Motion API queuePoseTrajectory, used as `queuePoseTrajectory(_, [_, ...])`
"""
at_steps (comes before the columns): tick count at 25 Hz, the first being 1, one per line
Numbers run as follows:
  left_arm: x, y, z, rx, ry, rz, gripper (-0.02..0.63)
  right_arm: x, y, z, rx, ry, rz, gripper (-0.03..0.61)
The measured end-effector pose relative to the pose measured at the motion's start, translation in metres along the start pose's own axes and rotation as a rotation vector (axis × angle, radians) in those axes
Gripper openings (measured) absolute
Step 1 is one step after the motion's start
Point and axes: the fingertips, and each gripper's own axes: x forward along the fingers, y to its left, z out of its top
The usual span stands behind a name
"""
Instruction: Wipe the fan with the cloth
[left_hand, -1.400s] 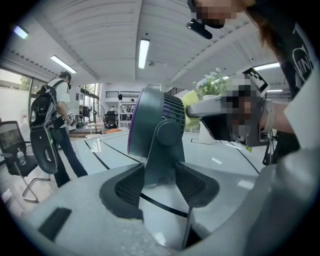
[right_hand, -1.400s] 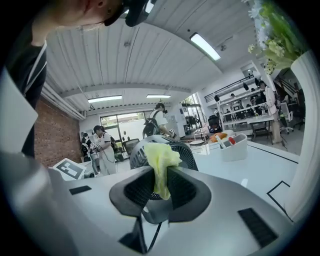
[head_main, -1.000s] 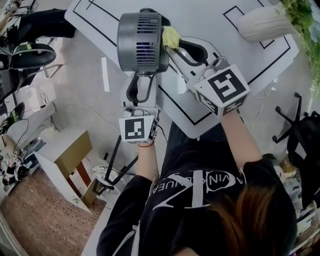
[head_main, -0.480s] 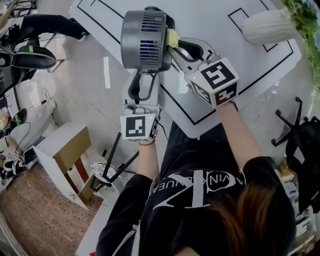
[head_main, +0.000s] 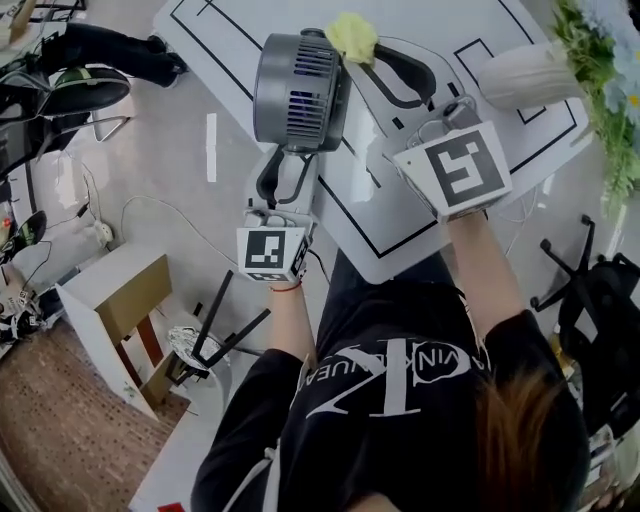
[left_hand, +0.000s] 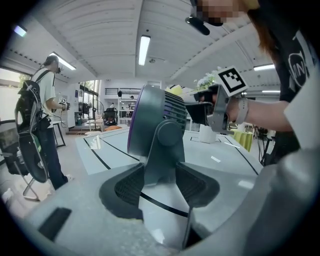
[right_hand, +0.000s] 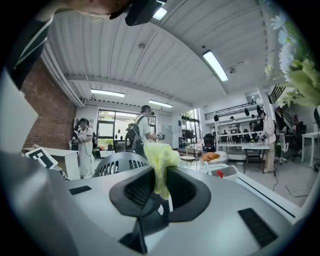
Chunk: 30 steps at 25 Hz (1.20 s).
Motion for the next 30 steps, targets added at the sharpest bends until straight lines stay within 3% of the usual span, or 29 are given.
queuePoseTrajectory(6, [0.0,-0.001,0.001,0.036,0.035,0.021,0.203,0.023,-0.004,0.019,0.029,-0.018,0.086,0.071])
queuePoseTrajectory(13, [0.0,-0.001,0.0,-0.007,0.042,0.053,0.204,0.049,-0.012,0.005,0.102,0.075,0.176,0.071])
queuePoseTrajectory(16, [-0.001,-0.001,0.0,-0.021,0.04,0.074,0.204,0.048,-0.006,0.008,0.136,0.07,0.223,0.069])
queuePoseTrajectory(23, [-0.002,0.0,-0.001,-0.034,0.052,0.12,0.202,0.033,0.011,0.025,0.081,0.039,0.303,0.067])
queuePoseTrajectory(30, [-0.004,0.001,-0.001,-0.073,0.044,0.145,0.196,0.012,0.04,0.038,-0.068,0.016,0.329,0.067])
